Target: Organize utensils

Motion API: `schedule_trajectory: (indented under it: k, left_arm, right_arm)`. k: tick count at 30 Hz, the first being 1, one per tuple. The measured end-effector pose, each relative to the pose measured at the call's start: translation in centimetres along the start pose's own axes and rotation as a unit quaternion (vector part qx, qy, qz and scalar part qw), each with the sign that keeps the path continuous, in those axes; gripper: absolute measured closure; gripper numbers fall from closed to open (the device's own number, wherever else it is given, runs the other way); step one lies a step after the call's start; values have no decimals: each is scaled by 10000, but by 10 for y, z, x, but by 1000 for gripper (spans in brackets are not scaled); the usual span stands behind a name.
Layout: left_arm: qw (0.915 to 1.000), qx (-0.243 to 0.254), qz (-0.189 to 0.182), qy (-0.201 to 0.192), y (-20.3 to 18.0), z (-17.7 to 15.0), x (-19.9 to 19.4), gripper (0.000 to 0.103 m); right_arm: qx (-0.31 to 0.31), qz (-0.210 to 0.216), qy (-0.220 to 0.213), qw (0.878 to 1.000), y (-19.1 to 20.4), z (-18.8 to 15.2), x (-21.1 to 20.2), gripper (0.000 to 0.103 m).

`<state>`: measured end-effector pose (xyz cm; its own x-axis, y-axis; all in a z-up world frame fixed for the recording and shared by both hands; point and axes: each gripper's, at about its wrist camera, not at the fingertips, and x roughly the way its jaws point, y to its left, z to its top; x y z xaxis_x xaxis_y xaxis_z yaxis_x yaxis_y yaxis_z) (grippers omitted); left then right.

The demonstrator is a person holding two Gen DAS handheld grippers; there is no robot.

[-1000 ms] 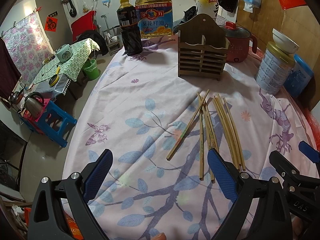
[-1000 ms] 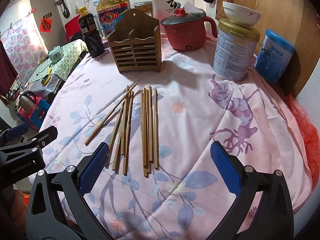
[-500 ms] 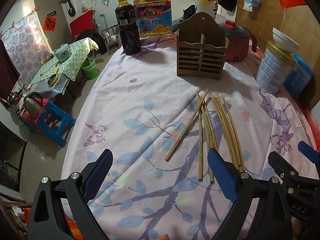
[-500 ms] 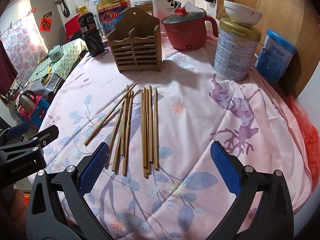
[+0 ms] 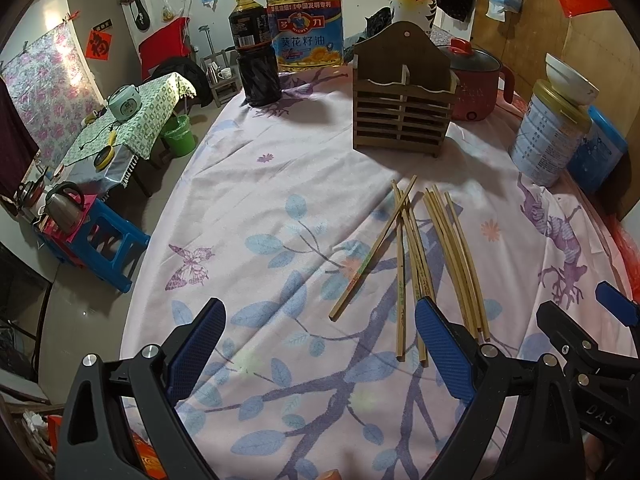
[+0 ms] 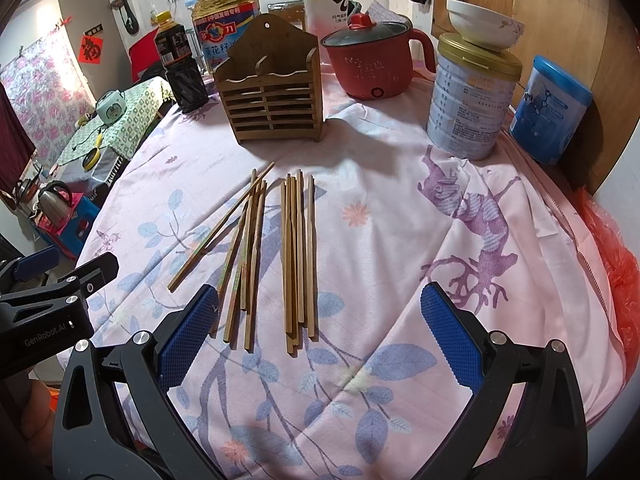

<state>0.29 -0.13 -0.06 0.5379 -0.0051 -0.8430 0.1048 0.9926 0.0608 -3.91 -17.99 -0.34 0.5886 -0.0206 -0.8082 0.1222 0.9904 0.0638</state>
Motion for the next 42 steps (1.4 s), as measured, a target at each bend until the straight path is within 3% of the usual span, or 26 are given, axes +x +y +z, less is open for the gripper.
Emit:
schedule_trajectory:
  k: [42]
  left_arm:
    - [9995,-27,-132,282,-1,0,14,9]
  right_arm:
    - [110,-23,62,9999,-3,-2,4,6]
